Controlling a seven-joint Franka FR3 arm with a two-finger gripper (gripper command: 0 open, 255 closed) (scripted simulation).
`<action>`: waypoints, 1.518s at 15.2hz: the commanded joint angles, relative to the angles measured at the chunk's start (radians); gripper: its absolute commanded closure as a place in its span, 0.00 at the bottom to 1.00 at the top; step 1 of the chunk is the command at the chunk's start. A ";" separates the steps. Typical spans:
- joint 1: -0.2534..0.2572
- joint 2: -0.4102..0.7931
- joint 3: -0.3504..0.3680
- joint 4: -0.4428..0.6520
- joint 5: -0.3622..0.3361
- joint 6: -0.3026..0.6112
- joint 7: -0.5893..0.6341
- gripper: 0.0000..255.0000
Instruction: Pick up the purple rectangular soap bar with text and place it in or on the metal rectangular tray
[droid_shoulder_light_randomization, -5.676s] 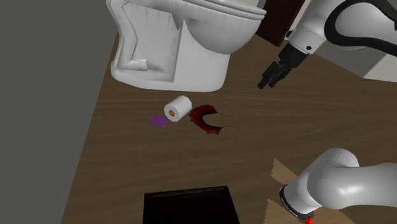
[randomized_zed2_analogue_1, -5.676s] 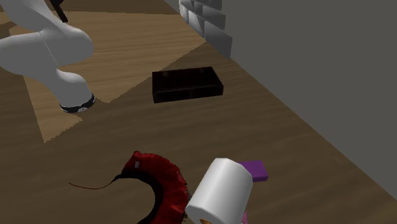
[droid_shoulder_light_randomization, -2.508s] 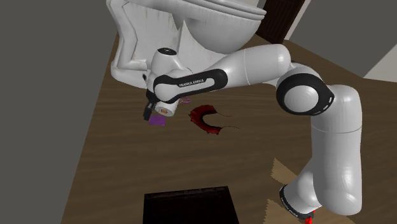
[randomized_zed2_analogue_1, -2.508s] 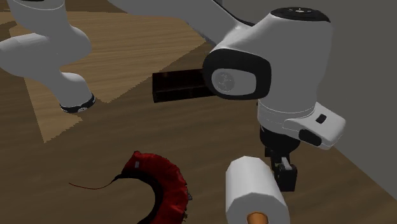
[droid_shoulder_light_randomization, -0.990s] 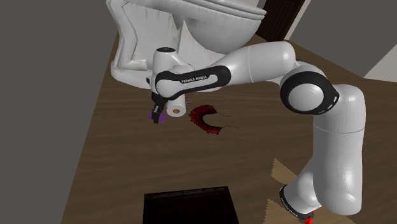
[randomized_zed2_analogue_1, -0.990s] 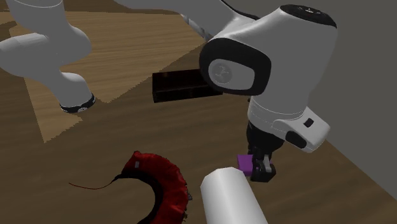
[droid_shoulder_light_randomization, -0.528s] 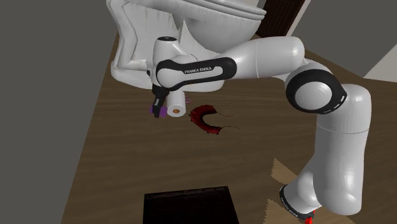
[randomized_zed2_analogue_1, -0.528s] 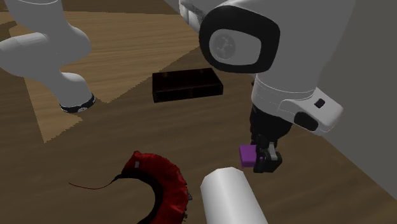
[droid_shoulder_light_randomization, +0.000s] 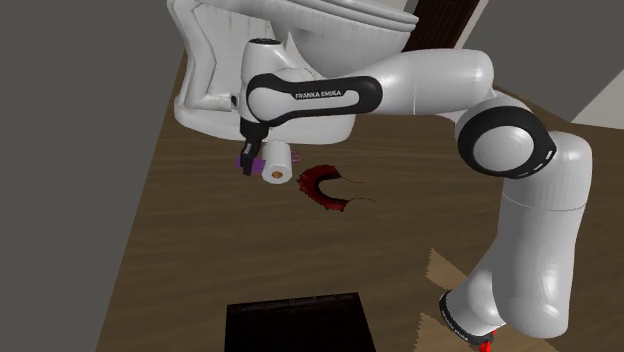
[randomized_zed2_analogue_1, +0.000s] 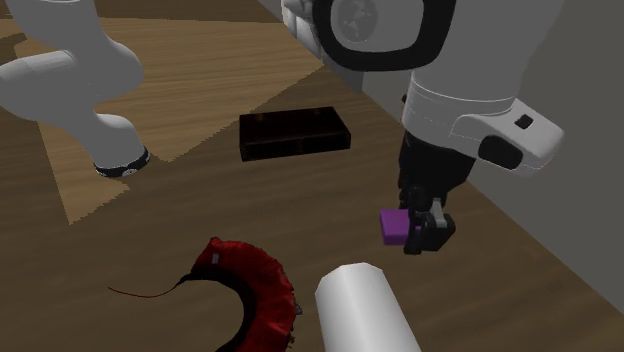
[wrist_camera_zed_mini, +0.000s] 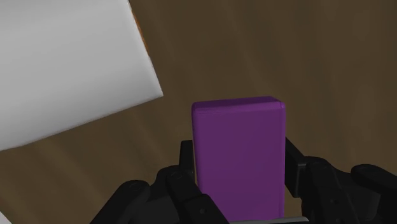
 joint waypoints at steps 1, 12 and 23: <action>-0.001 -0.007 0.000 0.020 0.001 -0.026 -0.002 1.00; 0.060 -0.294 0.048 -0.386 0.023 0.095 0.112 1.00; 0.157 -0.559 0.141 -0.721 0.079 0.172 0.276 1.00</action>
